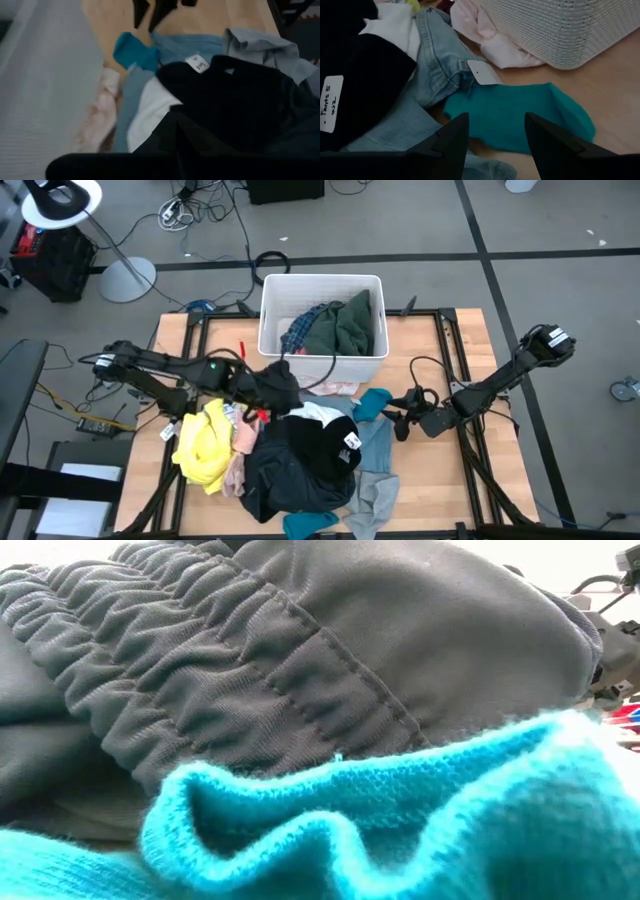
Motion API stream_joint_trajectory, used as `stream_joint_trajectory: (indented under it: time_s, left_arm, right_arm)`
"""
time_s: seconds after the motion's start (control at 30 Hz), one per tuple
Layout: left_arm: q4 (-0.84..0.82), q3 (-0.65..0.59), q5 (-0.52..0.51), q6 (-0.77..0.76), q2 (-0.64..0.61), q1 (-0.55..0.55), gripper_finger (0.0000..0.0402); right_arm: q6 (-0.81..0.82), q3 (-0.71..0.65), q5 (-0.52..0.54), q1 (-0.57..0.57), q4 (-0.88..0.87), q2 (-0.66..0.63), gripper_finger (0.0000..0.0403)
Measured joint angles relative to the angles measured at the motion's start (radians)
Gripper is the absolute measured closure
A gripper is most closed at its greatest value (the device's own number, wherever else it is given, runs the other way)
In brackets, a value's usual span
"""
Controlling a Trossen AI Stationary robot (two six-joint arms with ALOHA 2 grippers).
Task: Sort clothes
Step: Put the black underwear into the white laundry bin
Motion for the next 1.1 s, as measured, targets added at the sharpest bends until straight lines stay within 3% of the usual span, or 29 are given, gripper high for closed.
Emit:
stream_joint_trajectory:
  time_s: [0.2, 0.33, 0.77, 0.87, 1.1]
  left_arm:
    - [0.185, -0.157, 0.003, -0.04, 0.0, -0.012, 0.039]
    - [0.237, -0.193, 0.027, -0.055, 0.0, -0.012, 0.038]
    - [0.225, -0.206, 0.068, -0.133, 0.008, -0.013, 0.025]
    - [0.218, -0.233, 0.116, -0.156, 0.013, -0.015, 0.0245]
    - [0.293, -0.305, 0.124, -0.189, 0.016, -0.02, 0.0244]
  right_arm:
    - [0.0, 0.0, -0.001, -0.007, 0.007, 0.0, 0.0209]
    - [0.0, 0.0, -0.001, -0.007, 0.013, 0.0, 0.0209]
    - [-0.001, 0.0, -0.003, -0.007, 0.015, 0.0, 0.0209]
    - [-0.001, 0.0, -0.003, -0.007, 0.015, 0.0, 0.0209]
    - [-0.001, 0.0, -0.003, -0.007, 0.018, 0.0, 0.0209]
